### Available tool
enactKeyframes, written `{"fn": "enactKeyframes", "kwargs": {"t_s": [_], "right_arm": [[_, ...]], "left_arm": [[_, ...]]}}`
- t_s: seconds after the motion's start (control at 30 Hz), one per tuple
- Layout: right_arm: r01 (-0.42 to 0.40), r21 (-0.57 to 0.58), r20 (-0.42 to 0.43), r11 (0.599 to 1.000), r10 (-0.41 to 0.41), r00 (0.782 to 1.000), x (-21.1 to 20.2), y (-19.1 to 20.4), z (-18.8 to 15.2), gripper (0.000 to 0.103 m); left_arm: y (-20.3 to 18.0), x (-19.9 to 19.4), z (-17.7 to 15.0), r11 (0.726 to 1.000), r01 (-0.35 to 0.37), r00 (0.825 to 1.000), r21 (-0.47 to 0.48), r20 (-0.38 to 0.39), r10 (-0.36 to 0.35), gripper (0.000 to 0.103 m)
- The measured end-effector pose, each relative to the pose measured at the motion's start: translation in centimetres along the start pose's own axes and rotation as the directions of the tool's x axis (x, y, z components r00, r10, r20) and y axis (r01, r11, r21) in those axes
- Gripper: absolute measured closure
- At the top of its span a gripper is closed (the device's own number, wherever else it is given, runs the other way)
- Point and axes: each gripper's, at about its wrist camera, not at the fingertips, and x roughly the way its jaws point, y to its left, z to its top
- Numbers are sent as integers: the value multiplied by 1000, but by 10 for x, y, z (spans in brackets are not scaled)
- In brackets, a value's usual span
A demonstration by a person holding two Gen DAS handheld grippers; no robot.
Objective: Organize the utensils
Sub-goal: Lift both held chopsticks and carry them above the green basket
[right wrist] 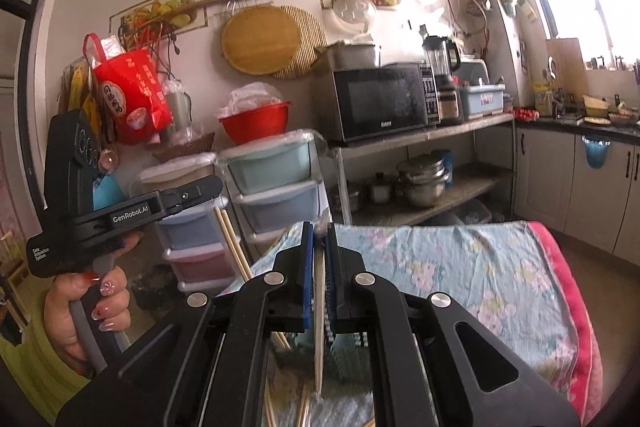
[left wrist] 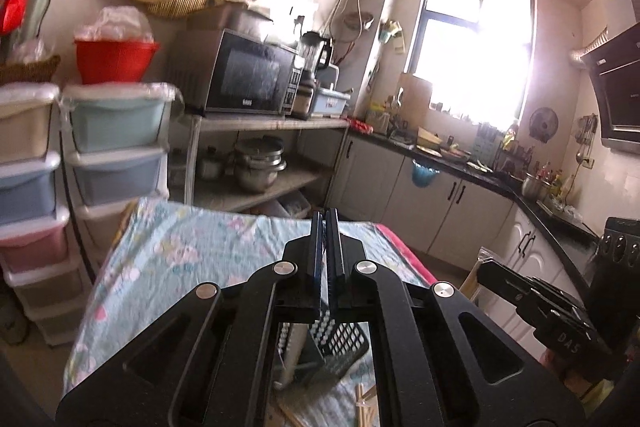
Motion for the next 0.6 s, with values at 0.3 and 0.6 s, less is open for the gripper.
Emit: {"fn": "enactKeyframes", "kwargs": {"t_s": [0.3,0.6], "right_arm": [[14,-7,67,1000,-13,998,6,-1,28,97],[42,-3,96,999,-41,995,22,-6,36,97]], "left_arm": [[-9,7,20,999,-10,999,34,44,9,103],[1,22,21,997,-63,997,52,47,60,103]]}}
